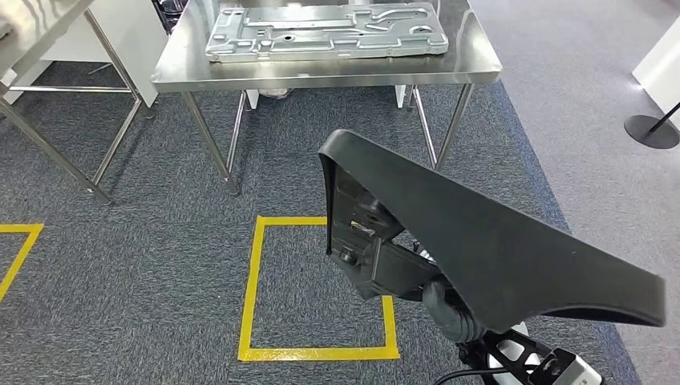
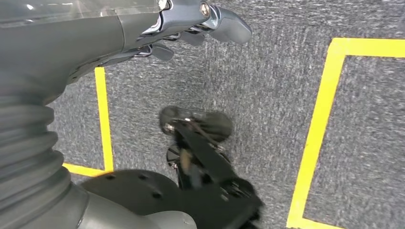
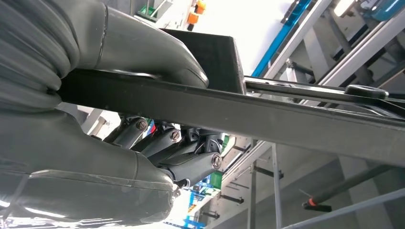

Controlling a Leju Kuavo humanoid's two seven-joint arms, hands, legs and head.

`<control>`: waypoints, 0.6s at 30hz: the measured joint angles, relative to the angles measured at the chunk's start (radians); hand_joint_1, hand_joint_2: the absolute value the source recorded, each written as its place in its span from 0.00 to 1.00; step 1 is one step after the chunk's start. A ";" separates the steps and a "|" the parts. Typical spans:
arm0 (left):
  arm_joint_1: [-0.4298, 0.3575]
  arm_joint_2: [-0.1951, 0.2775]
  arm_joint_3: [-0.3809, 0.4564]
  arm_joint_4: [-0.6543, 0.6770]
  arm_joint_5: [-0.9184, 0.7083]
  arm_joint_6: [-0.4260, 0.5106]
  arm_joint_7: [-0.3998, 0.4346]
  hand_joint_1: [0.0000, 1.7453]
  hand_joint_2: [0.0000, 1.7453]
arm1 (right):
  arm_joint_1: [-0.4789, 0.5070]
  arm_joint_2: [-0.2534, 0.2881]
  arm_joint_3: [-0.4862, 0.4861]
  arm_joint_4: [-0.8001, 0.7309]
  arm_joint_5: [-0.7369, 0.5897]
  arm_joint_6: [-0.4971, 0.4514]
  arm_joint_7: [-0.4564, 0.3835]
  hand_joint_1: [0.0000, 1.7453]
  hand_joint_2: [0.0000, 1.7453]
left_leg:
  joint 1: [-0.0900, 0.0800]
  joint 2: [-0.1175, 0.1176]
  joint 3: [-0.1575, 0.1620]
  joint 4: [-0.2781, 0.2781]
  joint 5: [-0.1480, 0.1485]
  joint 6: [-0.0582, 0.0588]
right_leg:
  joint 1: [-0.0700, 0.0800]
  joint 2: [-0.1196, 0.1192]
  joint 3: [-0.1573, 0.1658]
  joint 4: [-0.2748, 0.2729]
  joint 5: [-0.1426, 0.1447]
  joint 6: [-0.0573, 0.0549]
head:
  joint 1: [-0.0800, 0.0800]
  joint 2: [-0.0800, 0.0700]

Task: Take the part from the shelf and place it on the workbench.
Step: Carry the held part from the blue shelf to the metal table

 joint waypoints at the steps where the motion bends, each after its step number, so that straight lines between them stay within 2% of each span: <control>1: 0.002 0.000 0.000 0.000 0.000 0.000 0.000 0.00 1.00 | 0.002 0.000 0.000 0.000 0.001 0.000 0.000 1.00 1.00 | 0.000 0.000 0.002 -0.029 0.037 0.003 | 0.001 0.003 0.012 0.000 -0.009 0.000 | 0.000 0.000; 2: 0.004 0.000 0.000 0.000 0.000 0.000 0.000 0.00 1.00 | 0.003 0.000 0.000 0.000 0.002 0.000 0.000 1.00 1.00 | -0.001 0.000 0.020 -0.093 0.089 0.007 | 0.003 0.005 0.026 0.000 -0.019 0.002 | 0.000 0.000; 3: 0.005 0.001 0.000 0.000 0.000 0.000 0.000 0.00 1.00 | 0.004 0.000 0.000 0.000 0.002 0.000 0.000 1.00 1.00 | -0.003 -0.001 0.044 -0.157 0.128 0.014 | 0.004 0.007 0.039 -0.001 -0.029 0.004 | 0.000 0.000; 4: 0.005 0.002 0.000 0.001 0.000 0.000 0.000 0.00 1.00 | 0.004 0.000 0.000 0.000 0.003 -0.001 0.000 1.00 1.00 | -0.007 -0.002 0.069 -0.215 0.152 0.022 | 0.005 0.009 0.048 -0.001 -0.038 0.008 | 0.001 0.000; 5: 0.004 0.002 0.000 0.001 0.000 0.001 0.000 0.00 1.00 | 0.004 0.000 0.000 0.000 0.004 -0.001 0.000 1.00 1.00 | -0.010 -0.002 0.085 -0.251 0.158 0.029 | 0.005 0.009 0.053 -0.002 -0.045 0.013 | 0.002 0.000; 7: 0.001 0.003 -0.001 0.001 0.000 0.001 -0.002 0.00 1.00 | 0.004 0.000 0.000 0.000 0.006 -0.001 0.000 1.00 1.00 | -0.014 -0.003 0.099 -0.277 0.141 0.041 | 0.006 0.009 0.056 0.001 -0.046 0.025 | 0.003 0.000; 9: 0.001 0.003 -0.002 0.001 0.000 0.001 -0.002 0.00 1.00 | 0.004 0.000 0.000 0.000 0.006 -0.001 0.000 1.00 1.00 | -0.010 -0.004 0.115 -0.292 0.135 0.051 | 0.005 0.007 0.047 0.030 -0.041 0.034 | 0.003 0.000; 10: 0.001 0.002 -0.002 0.001 0.000 0.001 -0.002 0.00 1.00 | 0.004 0.000 0.000 -0.001 0.006 -0.001 0.000 1.00 1.00 | -0.007 -0.004 0.127 -0.299 0.132 0.056 | 0.004 0.007 0.028 0.065 -0.044 0.039 | 0.004 0.000; 11: 0.001 0.002 -0.003 0.001 0.000 0.001 -0.002 0.00 1.00 | 0.004 0.000 0.000 0.000 0.006 -0.001 0.000 1.00 1.00 | -0.005 -0.003 0.138 -0.305 0.128 0.060 | 0.001 0.006 -0.006 0.119 -0.055 0.044 | 0.004 0.000; 13: 0.000 0.002 -0.005 0.001 0.000 0.001 -0.002 0.00 1.00 | 0.006 0.000 0.000 0.000 0.007 -0.001 0.000 1.00 1.00 | -0.005 -0.003 0.153 -0.308 0.115 0.065 | -0.006 0.005 -0.097 0.243 -0.100 0.056 | 0.006 0.000; 14: 0.000 0.002 -0.006 0.001 0.000 0.001 -0.002 0.00 1.00 | 0.008 0.000 0.000 0.001 0.007 -0.001 0.000 1.00 1.00 | -0.004 -0.004 0.161 -0.308 0.107 0.064 | -0.010 0.004 -0.137 0.286 -0.119 0.061 | 0.006 0.000; 15: 0.002 0.002 -0.008 0.001 0.000 0.000 -0.002 0.00 1.00 | 0.010 0.000 0.000 0.001 0.008 -0.001 0.000 1.00 1.00 | -0.004 -0.005 0.172 -0.308 0.097 0.061 | -0.014 0.004 -0.162 0.297 -0.120 0.064 | 0.006 0.000; 16: 0.003 0.001 -0.009 0.001 0.000 0.000 -0.002 0.00 1.00 | 0.012 0.000 0.000 0.002 0.009 -0.002 0.000 1.00 1.00 | -0.002 -0.006 0.186 -0.308 0.087 0.058 | -0.018 0.002 -0.169 0.273 -0.098 0.067 | 0.006 0.000; 17: 0.004 0.001 -0.010 0.001 0.000 0.000 -0.002 0.00 1.00 | 0.014 0.000 0.000 0.002 0.009 -0.002 0.000 1.00 1.00 | 0.000 -0.007 0.201 -0.308 0.076 0.054 | -0.021 0.000 -0.160 0.219 -0.054 0.069 | 0.006 0.000; 18: 0.005 0.000 -0.011 0.001 0.000 0.000 -0.002 0.00 1.00 | 0.017 0.000 0.000 0.002 0.009 -0.002 0.000 1.00 1.00 | 0.001 -0.007 0.215 -0.308 0.064 0.048 | -0.023 -0.004 -0.145 0.149 0.004 0.069 | 0.007 0.000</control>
